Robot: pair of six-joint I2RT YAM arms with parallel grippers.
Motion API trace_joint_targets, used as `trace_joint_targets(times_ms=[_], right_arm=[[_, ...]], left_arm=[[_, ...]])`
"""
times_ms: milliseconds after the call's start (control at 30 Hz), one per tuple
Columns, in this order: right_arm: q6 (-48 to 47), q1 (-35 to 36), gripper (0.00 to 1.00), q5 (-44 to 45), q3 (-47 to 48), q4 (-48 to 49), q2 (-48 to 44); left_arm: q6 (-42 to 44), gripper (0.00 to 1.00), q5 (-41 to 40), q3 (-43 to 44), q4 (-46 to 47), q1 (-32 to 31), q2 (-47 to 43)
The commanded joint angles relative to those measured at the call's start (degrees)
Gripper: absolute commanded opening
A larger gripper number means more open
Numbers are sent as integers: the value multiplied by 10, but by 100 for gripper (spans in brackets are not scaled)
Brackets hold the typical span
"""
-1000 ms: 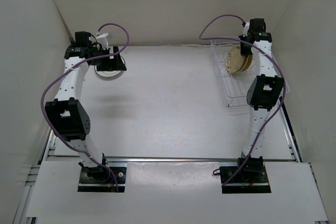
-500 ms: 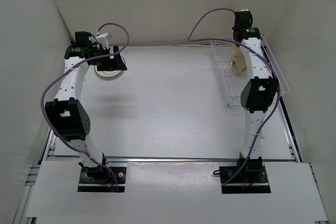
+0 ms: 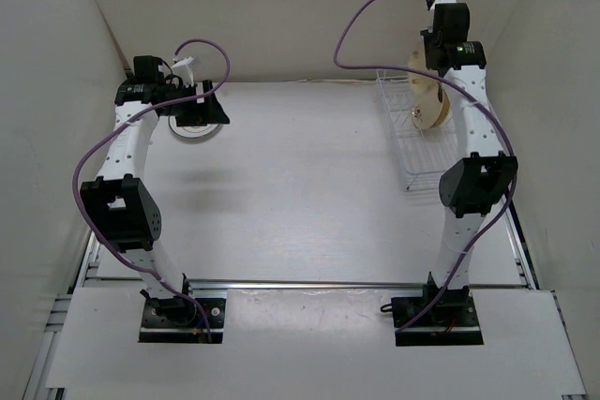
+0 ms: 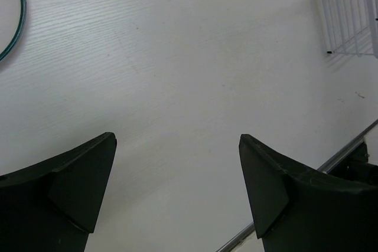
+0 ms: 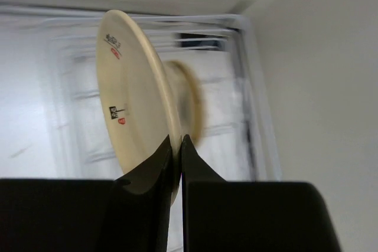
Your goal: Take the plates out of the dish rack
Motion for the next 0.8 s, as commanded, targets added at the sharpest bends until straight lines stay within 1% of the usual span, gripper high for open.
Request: trace_joint_targets(times_ms=[0,33,67,100,133,167,200,300,367,500,633,767], right_arm=[[54,5,0,-346,-6,-66,-54],[67,-3,0,-425,-23,-66,-63],[77,-3,0,-511,-69,-60,-81],[86,-8,0,-590,-91,-60,-86],[122,-8,0,-655,-105,-60,-86],[139,-8,0,-716,-116,-60,-81],[152,4,0,-798,-148,-60,-81],[159,33,0,-877,-225,-60,-89],[159,46,0,-926,-244,-60,-84],[159,88,0,-926,-238,-60,-52],[159,111,0,-917,-181,-54,-11],[164,132,0,-904,-161,-47,23]], left_arm=[[-10,96,49,25,12,0,-26],[-15,96,72,25,12,0,-20],[-15,98,82,25,12,0,-20],[-15,98,90,25,12,0,-13],[-21,99,90,30,12,0,-6],[-26,99,96,30,17,0,-6],[-26,99,96,30,17,-6,1],[-45,99,137,24,24,-12,7],[-64,99,159,19,30,-18,12],[-89,99,216,13,42,-35,34],[-122,99,243,7,61,-46,56],[-134,99,259,7,66,-46,76]])
